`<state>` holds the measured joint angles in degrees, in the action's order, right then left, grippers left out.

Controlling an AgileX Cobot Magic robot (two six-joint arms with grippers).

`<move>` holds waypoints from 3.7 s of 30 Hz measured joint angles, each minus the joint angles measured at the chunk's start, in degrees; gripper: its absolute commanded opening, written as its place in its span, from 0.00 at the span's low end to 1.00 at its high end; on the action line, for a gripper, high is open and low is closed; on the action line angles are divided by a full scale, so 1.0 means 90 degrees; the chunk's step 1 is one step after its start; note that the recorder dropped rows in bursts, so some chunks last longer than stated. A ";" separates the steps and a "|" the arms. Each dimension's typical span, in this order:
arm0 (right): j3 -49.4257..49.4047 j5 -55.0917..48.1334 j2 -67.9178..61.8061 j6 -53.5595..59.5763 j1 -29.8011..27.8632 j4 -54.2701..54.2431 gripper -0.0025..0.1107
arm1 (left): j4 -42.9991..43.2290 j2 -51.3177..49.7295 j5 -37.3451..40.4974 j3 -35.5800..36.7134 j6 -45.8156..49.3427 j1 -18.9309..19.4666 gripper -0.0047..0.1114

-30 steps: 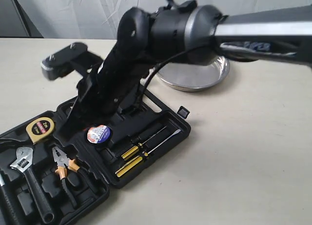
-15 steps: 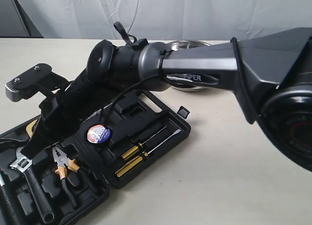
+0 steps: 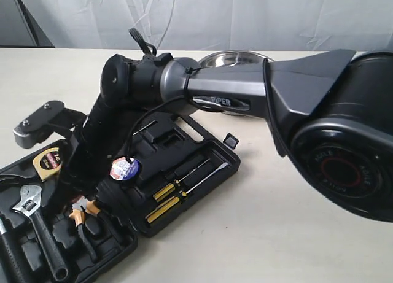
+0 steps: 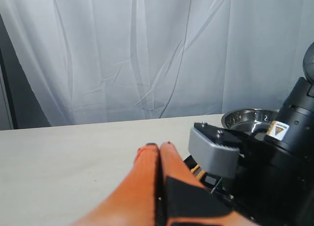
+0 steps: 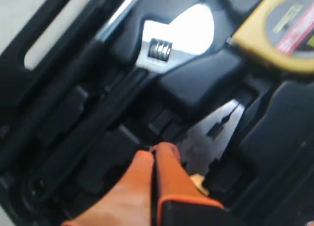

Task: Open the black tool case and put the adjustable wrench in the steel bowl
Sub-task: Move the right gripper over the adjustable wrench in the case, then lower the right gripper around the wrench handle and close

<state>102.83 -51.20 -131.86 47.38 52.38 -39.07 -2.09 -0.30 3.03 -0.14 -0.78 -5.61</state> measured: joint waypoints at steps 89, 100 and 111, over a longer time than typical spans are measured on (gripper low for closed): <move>0.0025 0.1321 -0.0399 -0.2367 0.0776 0.0074 0.44 | 0.0060 0.0000 -0.0009 0.0000 0.0013 0.0014 0.04; 0.0076 0.1507 -0.0512 -0.3159 0.0919 0.0534 0.18 | 0.0060 0.0000 -0.0009 0.0000 0.0013 0.0014 0.04; 0.0118 0.1349 -0.0513 -0.3429 0.0932 0.0786 0.01 | 0.0060 0.0000 -0.0009 0.0000 0.0013 0.0014 0.04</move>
<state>103.89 -39.06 -136.48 16.52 60.76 -31.99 -1.55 -0.30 2.95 -0.14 -0.67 -5.48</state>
